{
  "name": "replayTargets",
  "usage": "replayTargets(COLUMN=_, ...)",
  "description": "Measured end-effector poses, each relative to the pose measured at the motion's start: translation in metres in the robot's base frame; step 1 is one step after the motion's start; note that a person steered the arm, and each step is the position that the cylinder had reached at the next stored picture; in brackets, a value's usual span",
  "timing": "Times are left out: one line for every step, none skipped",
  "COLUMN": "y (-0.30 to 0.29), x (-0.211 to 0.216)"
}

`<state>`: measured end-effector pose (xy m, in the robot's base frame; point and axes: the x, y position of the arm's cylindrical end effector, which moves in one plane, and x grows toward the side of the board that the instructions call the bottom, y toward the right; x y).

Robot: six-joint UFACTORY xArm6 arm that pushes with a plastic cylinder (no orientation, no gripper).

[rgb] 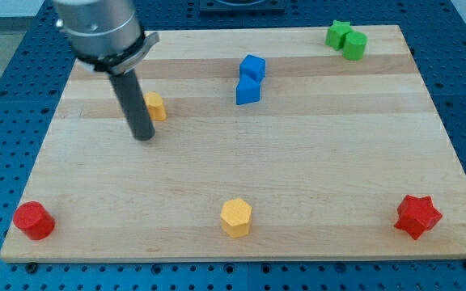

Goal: Push the yellow heart towards center left

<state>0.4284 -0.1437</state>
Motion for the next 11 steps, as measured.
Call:
replayTargets(y=0.026, x=-0.020)
replayTargets(y=0.026, x=-0.024)
replayTargets(y=0.026, x=-0.042)
replayTargets(y=0.025, x=-0.056)
replayTargets(y=0.021, x=-0.068)
replayTargets(y=0.011, x=-0.081)
replayTargets(y=-0.006, x=-0.082)
replayTargets(y=-0.032, x=-0.082)
replayTargets(y=-0.057, x=-0.082)
replayTargets(y=-0.063, x=-0.082)
replayTargets(y=-0.028, x=-0.083)
